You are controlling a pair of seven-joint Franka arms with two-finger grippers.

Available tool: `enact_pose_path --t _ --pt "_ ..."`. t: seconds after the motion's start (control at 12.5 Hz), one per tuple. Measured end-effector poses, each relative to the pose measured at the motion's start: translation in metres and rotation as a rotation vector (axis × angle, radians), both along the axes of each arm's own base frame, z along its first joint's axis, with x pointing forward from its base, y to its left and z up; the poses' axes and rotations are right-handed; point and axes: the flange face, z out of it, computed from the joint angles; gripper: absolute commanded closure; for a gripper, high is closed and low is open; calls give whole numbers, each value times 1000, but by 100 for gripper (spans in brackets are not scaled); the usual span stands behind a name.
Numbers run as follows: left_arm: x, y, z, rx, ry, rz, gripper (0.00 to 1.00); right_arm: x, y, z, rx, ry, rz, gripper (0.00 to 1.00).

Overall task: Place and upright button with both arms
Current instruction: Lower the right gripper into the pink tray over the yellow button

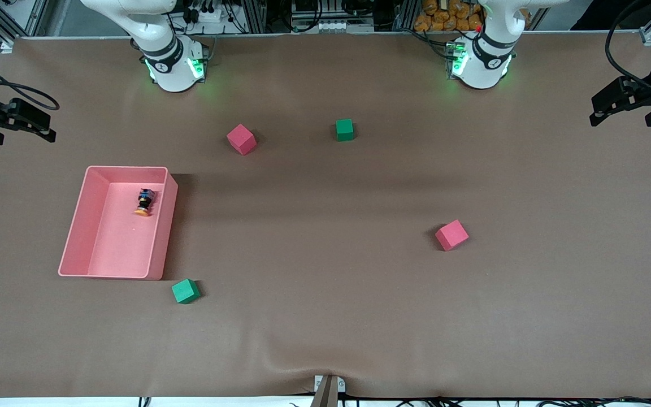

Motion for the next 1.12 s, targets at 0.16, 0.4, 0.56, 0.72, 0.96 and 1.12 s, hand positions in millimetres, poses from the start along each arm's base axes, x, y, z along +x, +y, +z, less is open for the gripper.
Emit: enact_pose_path --t 0.16,0.4,0.56,0.72,0.96,1.12 --pt "0 0 2 0 -4 1 0 0 -7 -1 7 1 -14 0" --pt "0 2 6 -1 -13 3 0 2 -9 -8 13 22 -18 0" --pt "-1 4 5 0 -4 8 0 3 -9 -30 15 66 -18 0" --pt "-4 5 0 1 42 11 0 8 -10 -70 16 97 -21 0" --pt "-3 4 -4 2 55 7 0 12 -18 -165 18 121 -38 0" --pt "-2 4 -5 2 58 9 0 7 -21 -227 19 115 -47 0"
